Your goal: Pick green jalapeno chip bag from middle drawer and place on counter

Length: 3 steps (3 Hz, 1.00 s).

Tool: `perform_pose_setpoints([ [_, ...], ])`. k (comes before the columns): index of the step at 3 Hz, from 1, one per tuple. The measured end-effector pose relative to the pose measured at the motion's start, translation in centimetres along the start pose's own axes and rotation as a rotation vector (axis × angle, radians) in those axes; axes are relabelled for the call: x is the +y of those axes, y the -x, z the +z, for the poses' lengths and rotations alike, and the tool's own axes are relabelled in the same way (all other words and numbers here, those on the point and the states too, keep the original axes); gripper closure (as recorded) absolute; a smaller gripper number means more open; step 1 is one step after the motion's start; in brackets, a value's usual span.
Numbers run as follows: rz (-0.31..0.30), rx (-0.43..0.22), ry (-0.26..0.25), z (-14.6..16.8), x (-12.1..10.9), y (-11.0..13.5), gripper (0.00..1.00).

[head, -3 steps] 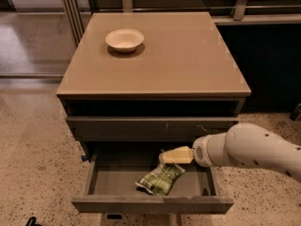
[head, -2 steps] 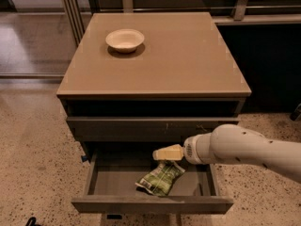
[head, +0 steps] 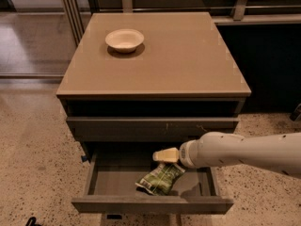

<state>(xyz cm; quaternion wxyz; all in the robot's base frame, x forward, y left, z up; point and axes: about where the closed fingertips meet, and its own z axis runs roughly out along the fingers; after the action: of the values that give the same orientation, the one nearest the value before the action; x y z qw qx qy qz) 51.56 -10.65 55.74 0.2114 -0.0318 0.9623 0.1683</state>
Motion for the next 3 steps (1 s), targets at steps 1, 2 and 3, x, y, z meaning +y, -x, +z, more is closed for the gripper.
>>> perform_pose_setpoints([
  [1,0.048,-0.002,-0.038,1.30,-1.18,-0.93,0.00],
  [2,0.033,0.021,-0.033,2.19,-1.15,-1.49,0.00],
  [3,0.041,0.021,-0.021,2.27,-1.32,-1.42,0.00],
])
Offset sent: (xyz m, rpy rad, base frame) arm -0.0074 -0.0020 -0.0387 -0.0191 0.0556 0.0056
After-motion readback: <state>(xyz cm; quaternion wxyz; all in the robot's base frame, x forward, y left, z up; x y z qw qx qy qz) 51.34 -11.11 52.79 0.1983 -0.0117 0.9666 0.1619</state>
